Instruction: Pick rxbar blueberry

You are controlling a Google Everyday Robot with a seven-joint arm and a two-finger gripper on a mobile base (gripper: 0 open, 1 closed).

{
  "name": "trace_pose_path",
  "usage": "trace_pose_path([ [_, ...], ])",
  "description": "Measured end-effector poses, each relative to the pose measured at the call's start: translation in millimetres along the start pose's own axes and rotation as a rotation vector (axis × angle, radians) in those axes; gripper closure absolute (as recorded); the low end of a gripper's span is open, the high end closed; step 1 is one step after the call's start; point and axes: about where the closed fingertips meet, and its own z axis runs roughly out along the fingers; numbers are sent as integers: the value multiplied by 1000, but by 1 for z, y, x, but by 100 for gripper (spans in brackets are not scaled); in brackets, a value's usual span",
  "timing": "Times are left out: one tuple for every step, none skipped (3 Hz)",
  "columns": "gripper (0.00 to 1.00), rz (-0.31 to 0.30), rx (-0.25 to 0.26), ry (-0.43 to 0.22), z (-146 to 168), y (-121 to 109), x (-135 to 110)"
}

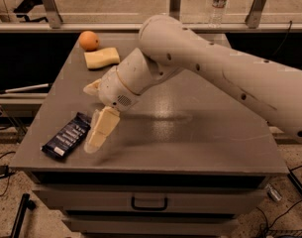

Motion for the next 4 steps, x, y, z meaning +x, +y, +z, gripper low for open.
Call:
trace_pose_path([
  [0, -13, -12, -18, 10, 1, 0],
  [0, -24, -34, -29, 19, 5, -4],
  [15, -26, -38, -29, 20, 6, -5],
  [39, -28, -41, -29, 22, 7, -6],
])
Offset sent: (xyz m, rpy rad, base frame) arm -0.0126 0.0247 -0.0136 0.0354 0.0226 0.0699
